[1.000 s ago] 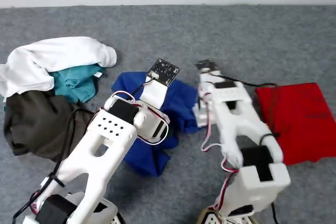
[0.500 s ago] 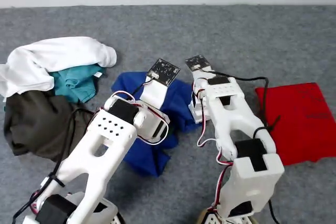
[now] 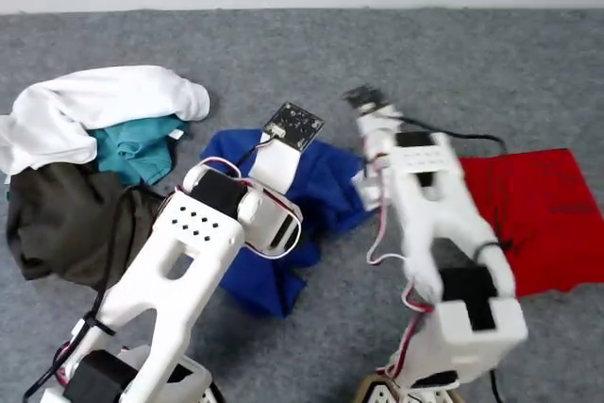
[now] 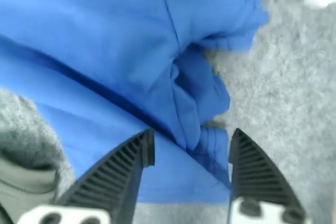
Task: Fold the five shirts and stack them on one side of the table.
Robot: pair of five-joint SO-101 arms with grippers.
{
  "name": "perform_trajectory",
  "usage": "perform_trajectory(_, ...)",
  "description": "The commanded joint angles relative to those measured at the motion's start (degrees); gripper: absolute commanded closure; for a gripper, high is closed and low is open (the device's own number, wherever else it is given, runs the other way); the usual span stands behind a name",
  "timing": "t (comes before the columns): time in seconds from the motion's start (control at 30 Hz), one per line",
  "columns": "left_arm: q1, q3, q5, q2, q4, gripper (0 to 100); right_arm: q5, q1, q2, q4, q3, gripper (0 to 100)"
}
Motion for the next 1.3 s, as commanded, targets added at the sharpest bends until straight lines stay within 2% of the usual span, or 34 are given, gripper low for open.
perform_trajectory(0.0,0.9,-2.2,-1.2,-0.9,4.0,77,1.2,5.1,-7.5,3.6,-0.2,98.9)
perform_trajectory(0.17,7.5,-1.9,-9.0,-0.4,10.5,77,3.5,7.3,-9.4,3.5,4.6,98.9)
perform_trajectory(0.33,11.3,3.2,-9.3,-0.3,8.5,77,3.4,7.3,-9.9,-0.9,9.1,98.9)
perform_trajectory(0.47,10.9,7.1,-9.1,-0.4,3.8,77,3.6,7.1,-9.9,-1.2,9.5,98.9)
perform_trajectory(0.7,9.1,7.3,-9.3,-0.4,3.7,77,3.8,7.3,-9.9,-1.3,9.8,98.9)
perform_trajectory(0.77,4.9,6.4,-9.2,-0.8,3.2,78,3.8,7.7,-9.9,-2.3,9.8,98.9)
perform_trajectory(0.9,-8.5,1.5,-9.1,-0.4,-1.6,82,3.4,10.3,-9.9,-5.0,9.5,98.9)
perform_trajectory(0.97,-11.4,1.0,-9.1,-0.4,-2.5,82,3.4,11.7,-10.0,-6.1,9.4,98.9)
perform_trajectory(1.13,-8.6,4.1,-9.2,-0.3,-2.5,82,1.7,15.4,-13.5,-8.8,9.5,98.9)
perform_trajectory(1.27,-1.1,8.6,-9.3,-0.3,-2.6,82,1.0,16.4,-18.1,-11.0,9.8,98.9)
